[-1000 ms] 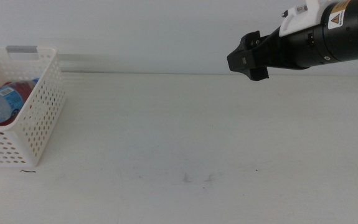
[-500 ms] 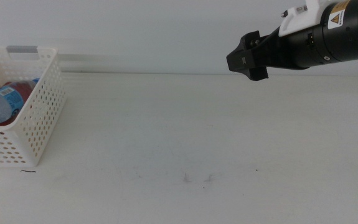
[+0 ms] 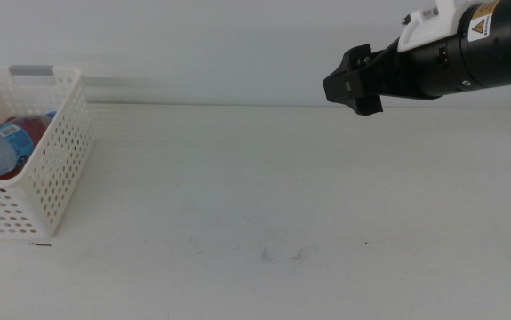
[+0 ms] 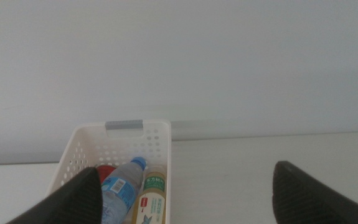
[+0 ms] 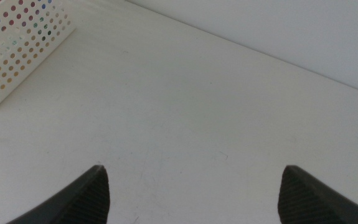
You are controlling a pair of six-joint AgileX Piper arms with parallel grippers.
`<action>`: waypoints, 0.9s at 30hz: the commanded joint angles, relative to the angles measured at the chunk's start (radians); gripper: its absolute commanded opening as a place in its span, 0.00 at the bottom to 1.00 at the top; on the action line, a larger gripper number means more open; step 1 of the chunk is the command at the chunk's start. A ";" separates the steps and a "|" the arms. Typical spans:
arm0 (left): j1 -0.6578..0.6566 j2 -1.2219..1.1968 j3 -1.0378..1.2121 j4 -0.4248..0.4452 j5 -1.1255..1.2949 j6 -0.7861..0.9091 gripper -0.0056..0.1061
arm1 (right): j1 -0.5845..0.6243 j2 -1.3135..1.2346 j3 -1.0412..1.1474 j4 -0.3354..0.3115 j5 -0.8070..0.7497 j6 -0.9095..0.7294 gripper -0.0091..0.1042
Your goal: Use arms to grab the bottles and put them into the dustbin to the left of the table.
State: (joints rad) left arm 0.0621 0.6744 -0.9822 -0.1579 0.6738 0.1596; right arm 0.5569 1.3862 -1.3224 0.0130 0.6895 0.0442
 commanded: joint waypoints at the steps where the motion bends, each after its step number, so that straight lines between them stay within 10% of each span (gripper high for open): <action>1: -0.003 -0.003 0.011 0.007 -0.012 -0.007 0.89 | 0.000 -0.009 0.003 -0.002 -0.008 0.001 0.77; 17: -0.003 -0.393 0.642 0.123 -0.319 -0.007 0.89 | -0.379 -0.533 0.750 -0.036 -0.569 0.001 0.77; 27: -0.003 -0.674 0.925 -0.009 -0.403 -0.007 0.89 | -0.514 -1.091 1.153 -0.110 -0.523 0.001 0.77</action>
State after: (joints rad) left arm 0.0621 0.0072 -0.0857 -0.1357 0.3147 0.1576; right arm 0.0651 0.3674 -0.2134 -0.0650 0.1506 0.0484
